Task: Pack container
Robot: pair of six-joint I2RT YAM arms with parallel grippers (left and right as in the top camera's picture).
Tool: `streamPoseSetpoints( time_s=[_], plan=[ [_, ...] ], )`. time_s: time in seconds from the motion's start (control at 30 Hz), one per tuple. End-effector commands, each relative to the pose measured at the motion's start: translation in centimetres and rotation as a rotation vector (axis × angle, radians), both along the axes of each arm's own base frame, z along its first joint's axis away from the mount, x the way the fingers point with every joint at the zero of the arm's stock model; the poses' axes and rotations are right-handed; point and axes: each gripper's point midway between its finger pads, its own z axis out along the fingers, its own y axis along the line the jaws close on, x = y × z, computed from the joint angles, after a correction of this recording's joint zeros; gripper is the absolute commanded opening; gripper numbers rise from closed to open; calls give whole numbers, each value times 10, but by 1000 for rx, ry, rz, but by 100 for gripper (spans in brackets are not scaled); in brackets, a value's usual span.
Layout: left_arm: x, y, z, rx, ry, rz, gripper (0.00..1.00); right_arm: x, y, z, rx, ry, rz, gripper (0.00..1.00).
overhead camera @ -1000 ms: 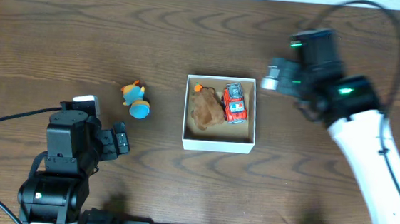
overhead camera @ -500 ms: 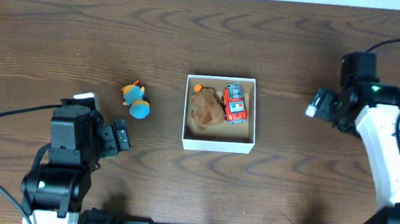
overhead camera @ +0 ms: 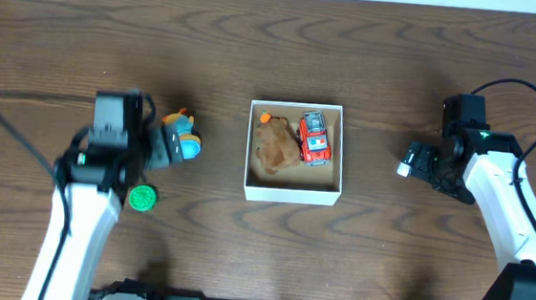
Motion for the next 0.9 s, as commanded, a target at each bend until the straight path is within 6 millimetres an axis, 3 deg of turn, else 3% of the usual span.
streamPoseSetpoints(
  time_s=[0.0,0.1,0.2,0.37,0.47,0.67,0.87],
  plan=[
    [36,4,18,11,-17,21,98,1,0,0,6,-5,9,99],
    [61,-4,8,-28,42,14,98,2,4,0,27,-11,13,99],
    [73,-13,-18,-116,120,74,98,3,4,0,30,-13,14,99],
    [69,-29,-70,-212,279,142,98,1,4,-1,30,-6,13,99],
    [65,-33,-90,-214,344,140,98,1,4,-1,30,-6,13,99],
    [62,-36,-119,-205,417,142,98,0,4,-1,30,-4,13,99],
    [59,-37,-133,-201,457,146,99,-1,4,-1,30,-1,13,99]
  ],
)
